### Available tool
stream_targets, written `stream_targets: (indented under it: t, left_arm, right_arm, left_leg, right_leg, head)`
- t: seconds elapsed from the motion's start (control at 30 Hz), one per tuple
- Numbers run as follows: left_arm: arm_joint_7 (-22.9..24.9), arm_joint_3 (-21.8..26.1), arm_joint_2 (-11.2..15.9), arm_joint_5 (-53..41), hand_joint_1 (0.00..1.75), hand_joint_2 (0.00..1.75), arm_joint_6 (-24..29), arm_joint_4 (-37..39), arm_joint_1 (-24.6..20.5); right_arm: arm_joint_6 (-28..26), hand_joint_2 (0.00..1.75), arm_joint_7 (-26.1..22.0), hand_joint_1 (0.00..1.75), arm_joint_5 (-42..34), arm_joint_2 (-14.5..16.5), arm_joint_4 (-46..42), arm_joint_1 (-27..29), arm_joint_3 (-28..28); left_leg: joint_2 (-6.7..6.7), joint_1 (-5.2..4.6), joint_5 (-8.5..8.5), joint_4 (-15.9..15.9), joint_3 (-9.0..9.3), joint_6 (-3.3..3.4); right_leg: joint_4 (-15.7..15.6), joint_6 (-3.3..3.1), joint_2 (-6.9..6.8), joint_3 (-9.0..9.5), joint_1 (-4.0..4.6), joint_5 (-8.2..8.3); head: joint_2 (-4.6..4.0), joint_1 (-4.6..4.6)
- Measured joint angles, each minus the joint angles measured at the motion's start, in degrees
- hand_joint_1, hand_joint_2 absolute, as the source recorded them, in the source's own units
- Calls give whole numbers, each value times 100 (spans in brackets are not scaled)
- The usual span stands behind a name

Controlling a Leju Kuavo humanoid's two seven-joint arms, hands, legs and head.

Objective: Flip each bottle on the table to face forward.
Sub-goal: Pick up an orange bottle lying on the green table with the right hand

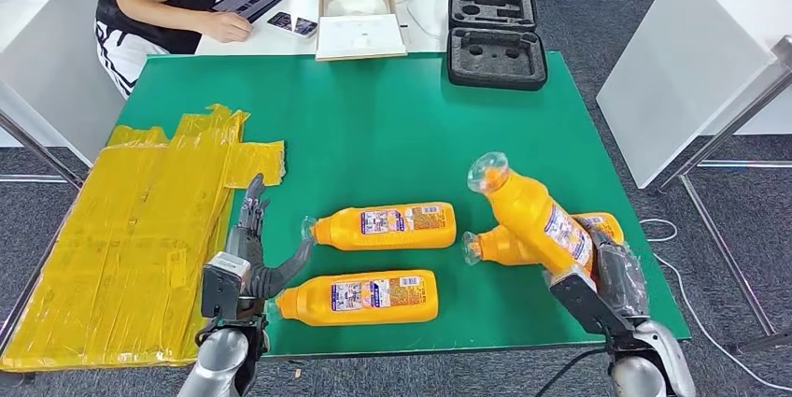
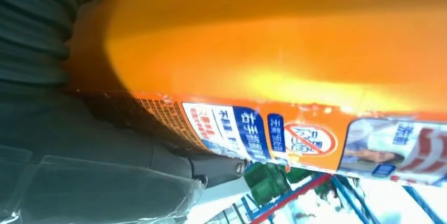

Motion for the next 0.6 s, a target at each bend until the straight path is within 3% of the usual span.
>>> stream_targets:
  t: [0.13,0.27,0.4,0.6]
  left_arm:
    - [9,-9,-20,-79,0,175,-14,-1,-2]
    - [73,-107,-15,-231,0,175,-174,-35,-21]
    - [301,-375,35,-474,0,175,-650,-146,-216]
    - [605,-736,155,-499,0,175,-1189,-405,-607]
  right_arm:
    - [-257,175,-117,175,-342,299,-112,-30,96]
    - [-518,175,-608,175,-1069,514,-116,-129,403]
    - [-562,175,-1016,175,-1694,673,124,-534,918]
    - [-572,175,-1146,175,-1979,798,612,-1126,1571]
  left_leg:
    - [-6,0,2,0,-3,0]
    - [-6,0,3,0,-5,-1]
    - [-6,1,13,0,-8,-2]
    - [-10,1,27,0,-8,3]
  right_leg:
    - [0,-1,-6,-1,0,-1]
    - [1,-2,-7,-2,0,-1]
    - [2,-2,-7,-5,0,2]
    - [3,-1,-18,-2,0,4]
  head:
    - [0,2]
    - [0,1]
    - [0,2]
    - [0,2]
